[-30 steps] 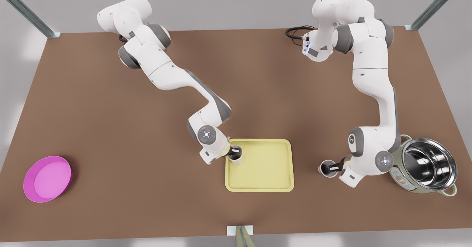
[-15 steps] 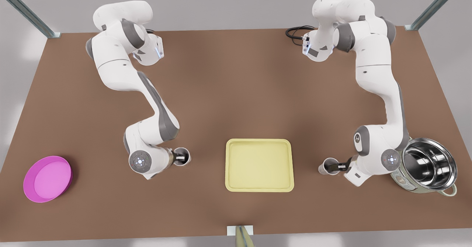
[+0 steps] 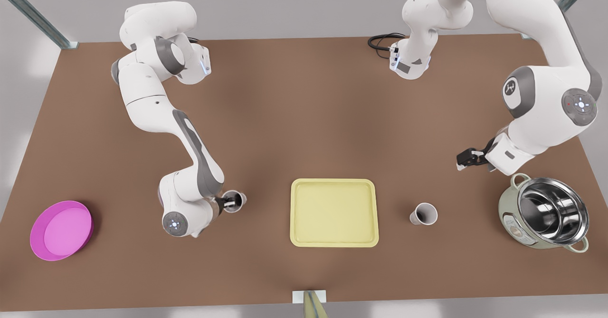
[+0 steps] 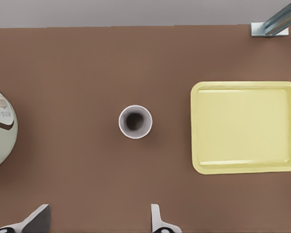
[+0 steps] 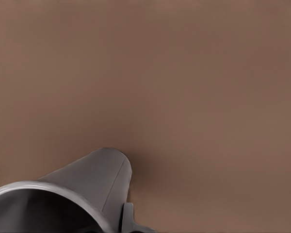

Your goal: Use the left arm to pick up the white IKEA cup from the tray and place it on the middle-left position; use the right arm to pick up the white IKEA cup from the tray and place it on the middle-right position

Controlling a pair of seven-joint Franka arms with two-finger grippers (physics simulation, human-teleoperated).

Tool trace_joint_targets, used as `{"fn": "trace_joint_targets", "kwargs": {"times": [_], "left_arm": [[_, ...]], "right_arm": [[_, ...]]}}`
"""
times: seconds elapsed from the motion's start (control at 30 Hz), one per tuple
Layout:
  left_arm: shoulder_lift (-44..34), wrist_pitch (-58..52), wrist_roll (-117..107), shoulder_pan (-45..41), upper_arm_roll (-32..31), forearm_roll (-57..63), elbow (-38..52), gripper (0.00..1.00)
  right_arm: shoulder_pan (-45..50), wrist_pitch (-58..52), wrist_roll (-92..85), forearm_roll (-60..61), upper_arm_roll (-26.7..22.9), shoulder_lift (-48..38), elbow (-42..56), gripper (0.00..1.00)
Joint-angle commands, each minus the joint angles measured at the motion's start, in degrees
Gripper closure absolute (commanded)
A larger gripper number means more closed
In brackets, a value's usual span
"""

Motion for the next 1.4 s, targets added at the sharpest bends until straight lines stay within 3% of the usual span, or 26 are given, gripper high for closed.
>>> {"fn": "trace_joint_targets", "kwargs": {"times": [0.0, 0.73, 0.8, 0.83, 0.93, 1.07, 1.13, 1.23, 1.37], "left_arm": [[0.08, -1.40, 0.22, -0.07, 0.01, 0.08, 0.25, 0.00], [0.34, -0.88, -0.04, -0.07, 0.09, 0.69, 0.25, 0.00], [0.34, -0.88, -0.04, 0.02, 0.09, 0.69, 0.25, 0.00], [0.34, -0.88, -0.04, 0.02, 0.09, 0.60, 0.16, 0.00], [0.34, -0.88, -0.04, -0.07, 0.09, 0.69, 0.25, 0.00], [0.34, -0.88, -0.04, 0.02, 0.09, 0.69, 0.25, 0.00], [0.34, -0.88, 0.05, 0.02, 0.09, 0.69, 0.25, 0.00], [0.25, -0.88, 0.05, 0.02, 0.09, 0.52, 0.34, 0.00], [0.25, -0.88, 0.22, 0.02, 0.09, 0.43, 0.51, 0.00]], "right_arm": [[-0.01, 5.40, -10.40, -1.07, 0.16, -0.10, 0.02, 1.00], [-0.01, 16.82, -16.99, -6.17, -0.02, 2.10, -0.16, 0.98], [-0.01, 17.09, -16.99, -6.17, -0.11, 2.10, -0.16, 0.76], [-0.01, 17.18, -16.99, -6.17, -0.11, 2.10, -0.16, 0.71], [-0.01, 17.18, -16.99, -6.17, -0.11, 2.10, -0.16, 0.63], [-0.01, 17.18, -16.99, -6.17, -0.11, 2.10, -0.16, 0.59], [-0.01, 17.18, -16.90, -6.17, -0.19, 2.10, -0.16, 0.45], [-0.01, 15.77, -16.37, -6.00, -0.11, 1.31, -0.16, 0.38], [-0.10, 9.36, -16.20, -5.56, 0.16, -0.36, -0.24, 0.36]]}}
